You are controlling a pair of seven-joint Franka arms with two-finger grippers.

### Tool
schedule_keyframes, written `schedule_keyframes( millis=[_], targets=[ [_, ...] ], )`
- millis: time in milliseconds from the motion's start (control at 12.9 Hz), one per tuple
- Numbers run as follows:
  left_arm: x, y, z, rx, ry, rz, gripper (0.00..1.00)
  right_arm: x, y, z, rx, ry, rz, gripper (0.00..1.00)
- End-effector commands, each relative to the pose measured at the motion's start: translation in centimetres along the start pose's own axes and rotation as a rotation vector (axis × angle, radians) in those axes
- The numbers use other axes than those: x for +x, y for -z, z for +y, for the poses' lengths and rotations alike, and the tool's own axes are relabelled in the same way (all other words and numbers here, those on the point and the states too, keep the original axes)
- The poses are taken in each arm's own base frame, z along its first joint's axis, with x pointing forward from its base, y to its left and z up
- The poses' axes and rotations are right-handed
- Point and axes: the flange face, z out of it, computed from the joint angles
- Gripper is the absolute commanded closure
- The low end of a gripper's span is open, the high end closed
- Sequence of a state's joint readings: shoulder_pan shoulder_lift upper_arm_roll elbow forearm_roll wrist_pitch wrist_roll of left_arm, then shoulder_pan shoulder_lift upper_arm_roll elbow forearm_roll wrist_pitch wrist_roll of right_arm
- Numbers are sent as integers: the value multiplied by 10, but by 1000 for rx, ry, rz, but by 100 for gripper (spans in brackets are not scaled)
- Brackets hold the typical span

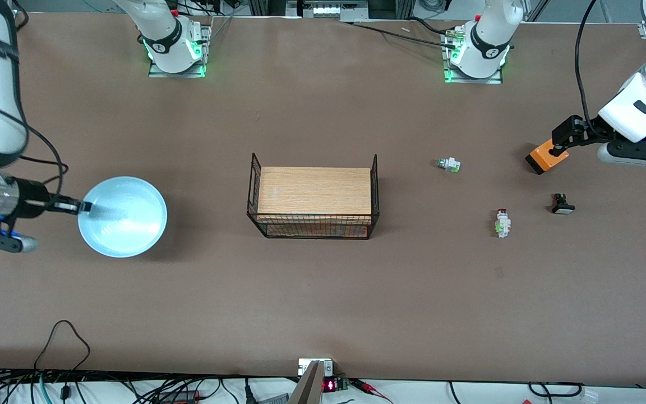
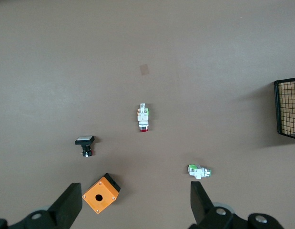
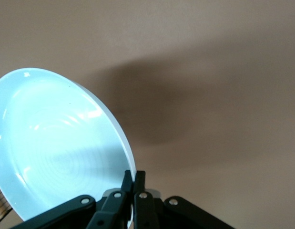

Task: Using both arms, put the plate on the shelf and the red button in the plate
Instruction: 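Lift the plate with the right gripper toward the wire basket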

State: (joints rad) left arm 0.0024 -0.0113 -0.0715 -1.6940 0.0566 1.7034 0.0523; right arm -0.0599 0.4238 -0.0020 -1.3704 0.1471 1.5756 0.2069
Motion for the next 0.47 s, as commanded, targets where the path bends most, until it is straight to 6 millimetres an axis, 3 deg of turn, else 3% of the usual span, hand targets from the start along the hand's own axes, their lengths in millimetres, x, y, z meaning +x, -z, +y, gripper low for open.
schedule_keyframes(
  millis=[0, 388],
  targets=[
    [3, 5, -4, 17, -4, -9, 0, -30, 27, -33, -11, -82, -9, 100],
    [2, 4, -3, 17, -4, -16, 0, -83, 50, -110, 48, -258, -19, 100]
  ],
)
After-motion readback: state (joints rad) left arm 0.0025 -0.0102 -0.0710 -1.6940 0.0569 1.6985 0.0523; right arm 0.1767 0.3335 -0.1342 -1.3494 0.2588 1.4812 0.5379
